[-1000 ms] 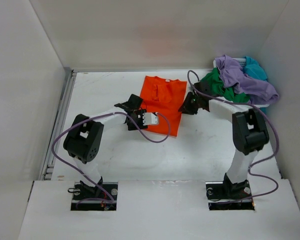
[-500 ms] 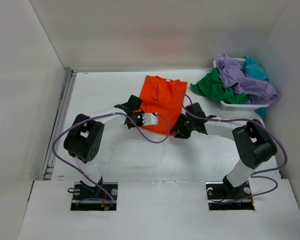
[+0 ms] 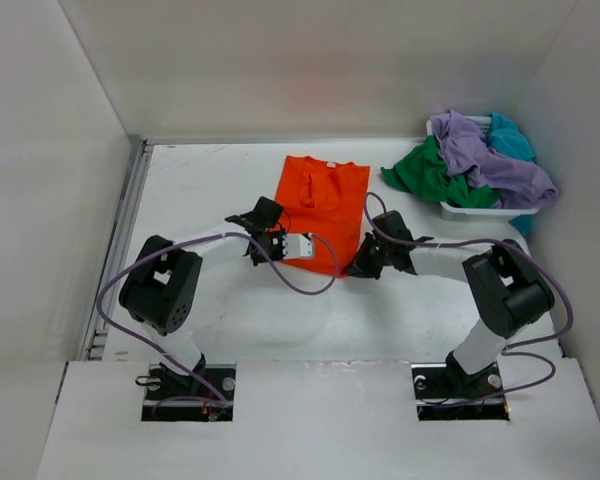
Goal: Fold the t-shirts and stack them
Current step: Grab one side of the 2/3 rectangular tshirt with both arms
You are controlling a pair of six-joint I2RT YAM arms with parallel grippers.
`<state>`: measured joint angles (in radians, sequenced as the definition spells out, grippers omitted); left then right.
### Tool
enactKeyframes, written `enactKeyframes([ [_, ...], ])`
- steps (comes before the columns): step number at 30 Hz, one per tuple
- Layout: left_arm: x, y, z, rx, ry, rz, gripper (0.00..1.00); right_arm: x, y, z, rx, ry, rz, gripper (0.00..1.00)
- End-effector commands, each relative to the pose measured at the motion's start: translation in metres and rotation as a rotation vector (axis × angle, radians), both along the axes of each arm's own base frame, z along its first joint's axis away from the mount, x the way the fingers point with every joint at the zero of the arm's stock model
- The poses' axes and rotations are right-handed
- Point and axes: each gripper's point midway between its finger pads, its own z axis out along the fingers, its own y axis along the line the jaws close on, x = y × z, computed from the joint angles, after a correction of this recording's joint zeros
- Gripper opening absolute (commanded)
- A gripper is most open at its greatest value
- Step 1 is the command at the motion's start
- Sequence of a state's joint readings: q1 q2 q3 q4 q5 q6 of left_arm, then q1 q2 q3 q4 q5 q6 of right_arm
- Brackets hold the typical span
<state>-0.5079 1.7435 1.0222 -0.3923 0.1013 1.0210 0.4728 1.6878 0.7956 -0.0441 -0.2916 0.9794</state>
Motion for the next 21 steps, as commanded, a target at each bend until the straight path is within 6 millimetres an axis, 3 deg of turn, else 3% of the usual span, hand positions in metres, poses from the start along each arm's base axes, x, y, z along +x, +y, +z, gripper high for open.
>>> enactKeyframes([
  [1,-0.041,0.009,0.011,0.029,0.078,-0.008,0.00,-0.013,0.004,0.020,0.051,-0.024,0.046,0.01],
  [4,-0.078,0.018,0.018,0.080,0.154,-0.041,0.00,-0.038,0.004,0.028,0.068,0.000,0.106,0.00],
  [8,-0.138,0.033,0.034,0.136,0.293,-0.074,0.00,-0.090,0.010,0.050,0.081,0.029,0.208,0.00],
  [11,-0.173,0.041,0.062,0.143,0.388,-0.067,0.00,-0.128,0.013,0.071,0.085,0.055,0.280,0.00],
  [14,-0.201,0.040,0.101,0.087,0.485,-0.025,0.01,-0.154,0.014,0.096,0.086,0.062,0.335,0.00],
  [17,-0.213,0.034,0.134,0.030,0.551,0.006,0.01,-0.164,0.015,0.122,0.103,0.051,0.359,0.01],
  [19,-0.205,0.025,0.152,-0.033,0.548,0.021,0.03,-0.164,0.015,0.136,0.124,0.037,0.371,0.01],
  [21,-0.185,0.014,0.160,-0.101,0.519,0.043,0.03,-0.154,0.014,0.144,0.143,0.019,0.360,0.02],
])
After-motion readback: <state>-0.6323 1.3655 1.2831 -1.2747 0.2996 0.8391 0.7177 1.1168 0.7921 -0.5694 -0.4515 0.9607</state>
